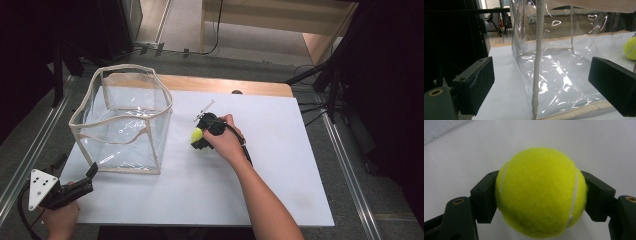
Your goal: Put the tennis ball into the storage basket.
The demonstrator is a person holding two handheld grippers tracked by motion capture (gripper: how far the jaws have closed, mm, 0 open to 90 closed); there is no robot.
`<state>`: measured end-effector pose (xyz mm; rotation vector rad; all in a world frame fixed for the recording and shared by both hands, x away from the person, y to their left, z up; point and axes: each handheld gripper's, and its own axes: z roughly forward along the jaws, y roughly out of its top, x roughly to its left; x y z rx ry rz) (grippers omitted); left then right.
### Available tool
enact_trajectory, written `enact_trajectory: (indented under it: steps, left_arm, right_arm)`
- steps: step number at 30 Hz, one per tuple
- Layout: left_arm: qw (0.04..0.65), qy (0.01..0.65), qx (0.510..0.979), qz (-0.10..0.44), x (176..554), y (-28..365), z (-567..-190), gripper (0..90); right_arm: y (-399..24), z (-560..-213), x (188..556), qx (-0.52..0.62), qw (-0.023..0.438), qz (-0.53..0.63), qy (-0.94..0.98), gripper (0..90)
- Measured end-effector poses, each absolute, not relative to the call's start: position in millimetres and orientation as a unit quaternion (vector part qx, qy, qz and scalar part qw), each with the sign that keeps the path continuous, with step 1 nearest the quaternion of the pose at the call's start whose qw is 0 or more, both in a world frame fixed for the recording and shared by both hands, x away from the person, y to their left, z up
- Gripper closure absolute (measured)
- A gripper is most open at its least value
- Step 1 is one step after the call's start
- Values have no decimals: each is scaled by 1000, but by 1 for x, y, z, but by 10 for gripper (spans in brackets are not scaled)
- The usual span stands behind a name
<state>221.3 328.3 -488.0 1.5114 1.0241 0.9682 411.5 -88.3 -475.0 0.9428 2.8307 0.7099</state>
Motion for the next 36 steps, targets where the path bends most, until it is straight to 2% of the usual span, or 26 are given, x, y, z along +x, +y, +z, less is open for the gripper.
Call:
enact_trajectory:
  steps: [21, 36]
  left_arm:
    - [513, 427, 627, 401, 221, 328, -488, 69]
    - [513, 427, 627, 401, 221, 329, -488, 69]
  right_arm:
    - [-73, -459, 405, 276, 19, 252, 927, 235]
    - [-60, -433, 398, 252, 13, 275, 928, 235]
